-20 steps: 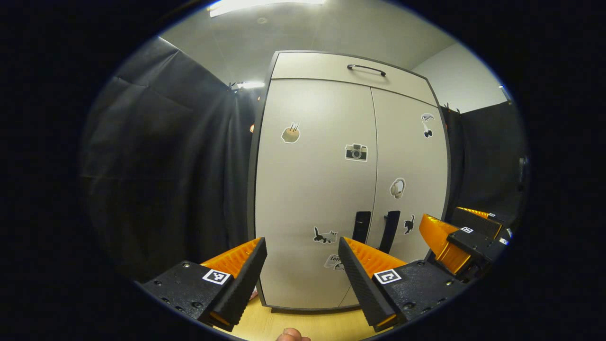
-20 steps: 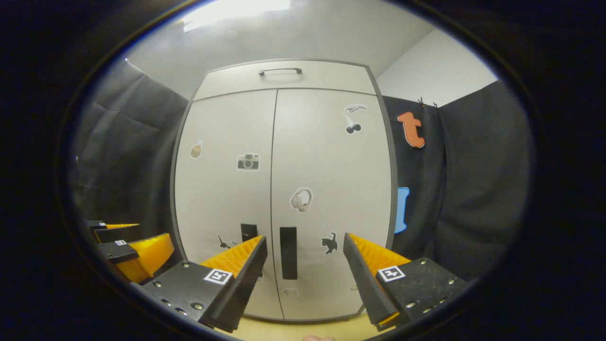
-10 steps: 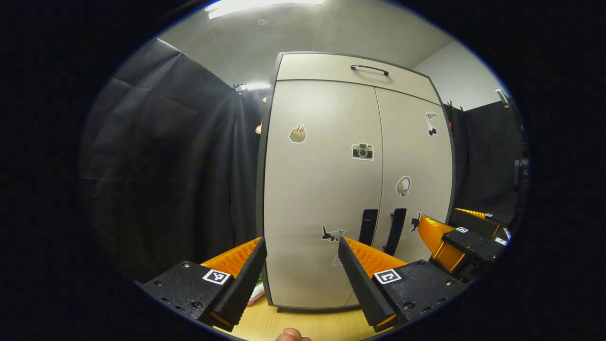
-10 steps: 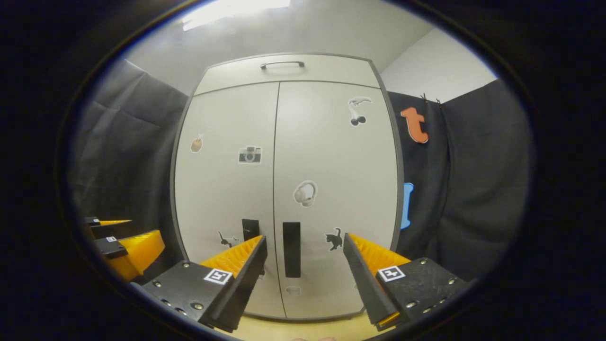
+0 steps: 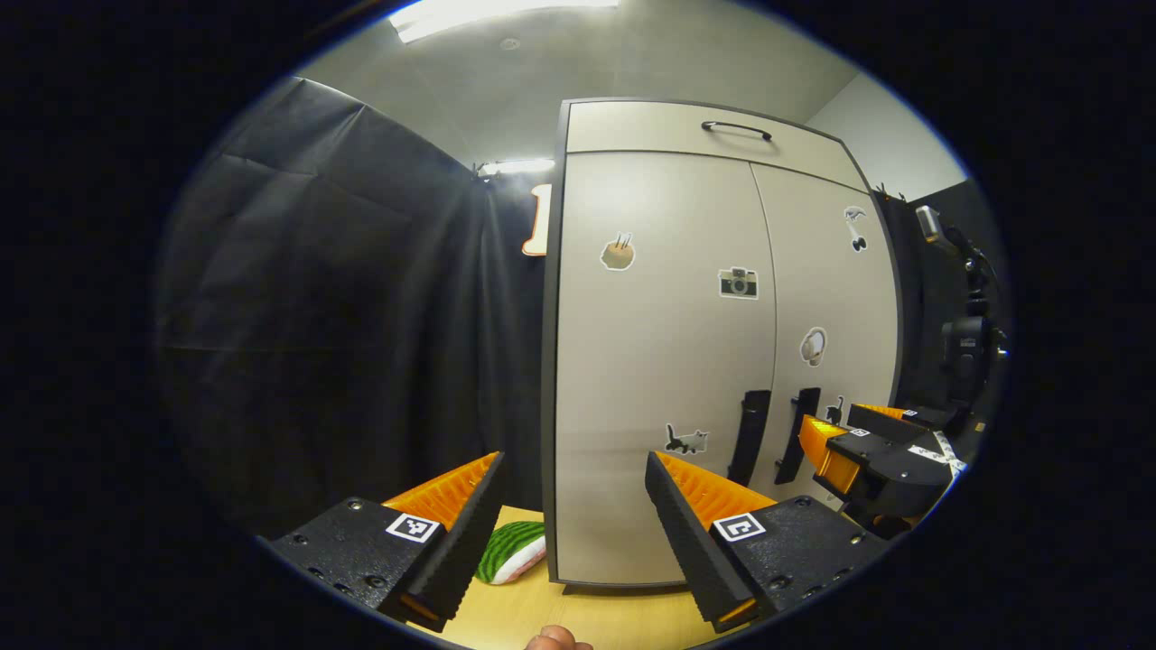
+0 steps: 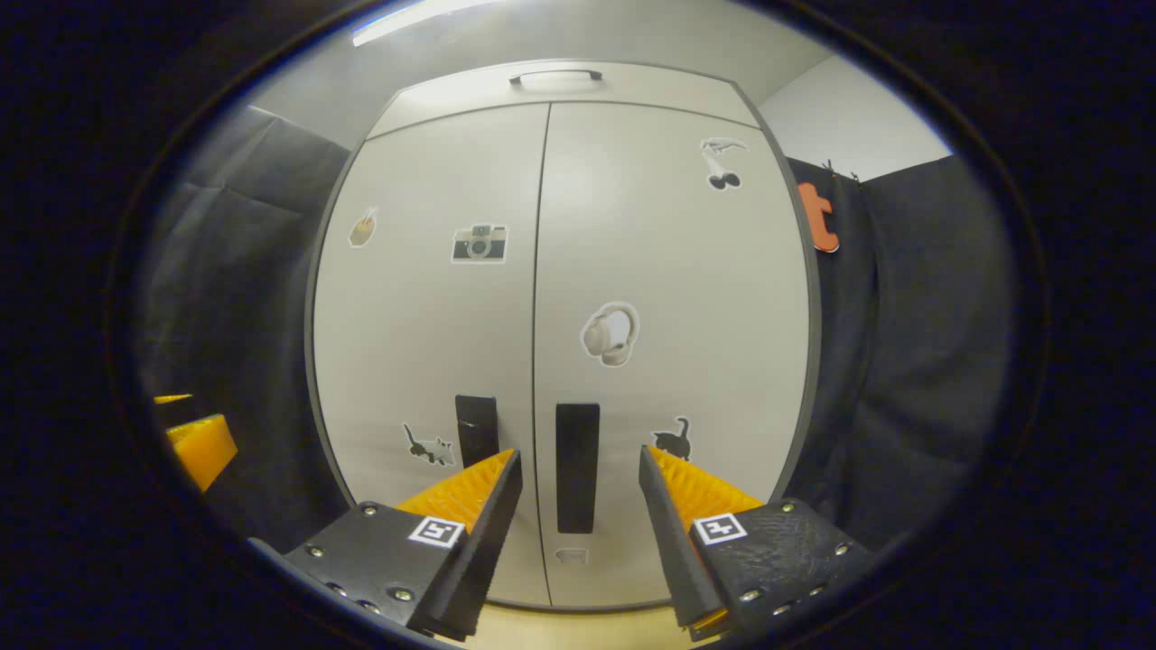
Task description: Open the right door of the double-door shoe cabinet with the right hand, and open the left door with the left hand.
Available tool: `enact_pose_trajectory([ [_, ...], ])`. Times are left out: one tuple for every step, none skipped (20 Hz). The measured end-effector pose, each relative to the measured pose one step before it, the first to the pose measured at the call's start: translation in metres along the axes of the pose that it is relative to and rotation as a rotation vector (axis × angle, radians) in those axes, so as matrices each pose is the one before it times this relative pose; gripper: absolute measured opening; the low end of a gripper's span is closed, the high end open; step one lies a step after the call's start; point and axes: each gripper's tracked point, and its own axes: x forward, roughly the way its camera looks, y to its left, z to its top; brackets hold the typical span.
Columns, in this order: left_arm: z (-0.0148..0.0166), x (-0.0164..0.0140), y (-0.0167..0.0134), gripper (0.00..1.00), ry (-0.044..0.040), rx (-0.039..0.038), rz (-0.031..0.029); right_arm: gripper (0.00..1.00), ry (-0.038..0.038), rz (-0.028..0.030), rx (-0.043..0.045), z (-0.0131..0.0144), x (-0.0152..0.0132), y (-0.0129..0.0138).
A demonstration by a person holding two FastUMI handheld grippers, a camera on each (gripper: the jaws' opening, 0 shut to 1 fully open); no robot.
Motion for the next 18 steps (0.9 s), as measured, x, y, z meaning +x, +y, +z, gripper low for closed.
enact_pose_trajectory([
  [-0.00139,0.00077,0.00412,0.95,0.00225,0.00266,0.00984,0.72,-0.00082,-0.00285,-0.00011,-0.00066,0.00714,0.00039],
  [-0.00054,0.00079,0.0037,0.94,0.00216,0.00176,0.00861,0.71,-0.00511,-0.00969,-0.00378,-0.00025,0.00651,-0.0008],
  [-0.00194,0.00029,0.00284,0.94,0.00238,0.00132,0.00854,0.71,0.00232,-0.00769,-0.00426,-0.002,0.00659,-0.0011],
  [-0.00089,0.00193,0.00211,0.94,0.00272,-0.00081,0.00689,0.71,0.00844,-0.00224,-0.00108,-0.00356,0.00565,0.00006],
  [-0.0015,0.00014,0.00176,0.94,0.00524,-0.00115,0.00534,0.71,0.0153,-0.00006,0.00065,-0.00475,0.0053,0.00025],
  [-0.00226,0.00193,0.00167,0.94,0.00665,-0.00105,0.00482,0.71,0.00902,0.00036,0.00182,-0.00277,0.00368,-0.00149],
  [-0.0015,0.00062,0.00193,0.94,0.00425,-0.00027,0.00537,0.62,0.00646,-0.00686,0.00317,-0.00194,0.00327,-0.0009],
  [-0.00159,0.00135,0.00195,0.95,0.00301,-0.00014,0.00614,0.48,0.00773,-0.0014,0.00333,-0.00295,0.00579,-0.00003],
  [-0.00204,0.00081,0.00227,0.95,0.00379,-0.00064,0.00607,0.46,0.00646,-0.00251,-0.003,-0.00336,0.0044,0.00014],
  [-0.00174,0.00048,0.00193,0.95,0.00514,-0.0011,0.00538,0.46,0.00763,-0.00065,-0.00416,-0.00256,0.00088,-0.00044],
  [-0.00167,0.00024,0.00194,0.95,0.00317,-0.00178,0.00465,0.45,0.00305,-0.00219,-0.00789,-0.00139,0.00202,0.00051],
  [-0.00103,0.00059,0.00121,0.95,0.00312,-0.00073,0.00331,0.46,-0.0015,0.01699,-0.00535,-0.00086,0.00193,0.00307],
  [-0.00118,0.00039,0.00169,0.95,0.0025,0.00024,0.00417,0.46,0.0076,-0.00107,0.01735,-0.00761,0.01183,0.0036],
  [-0.00115,-0.00022,0.00177,0.95,0.00395,0.00188,0.00497,0.39,-0.01047,-0.00679,0.002,0.00786,-0.01109,-0.00062],
  [-0.00089,-0.00046,0.00202,0.95,0.00214,0.00244,0.00455,0.31,0.00204,-0.00959,-0.00437,-0.001,-0.00147,-0.0007],
  [-0.00014,-0.00024,0.00144,0.95,0.00124,0.00184,0.00353,0.32,-0.00504,-0.00817,-0.00649,0.00025,0.00062,0.00074],
  [-0.00113,-0.00057,0.00143,0.95,0.00223,0.00118,0.00172,0.31,0.00478,-0.00809,0.0167,-0.00009,0.00027,-0.00022],
  [0.00044,-0.00086,0.00076,0.95,0.00041,-0.00098,0.00121,0.26,0.00398,0.00211,0.0031,-0.00086,-0.0005,0.00006],
])
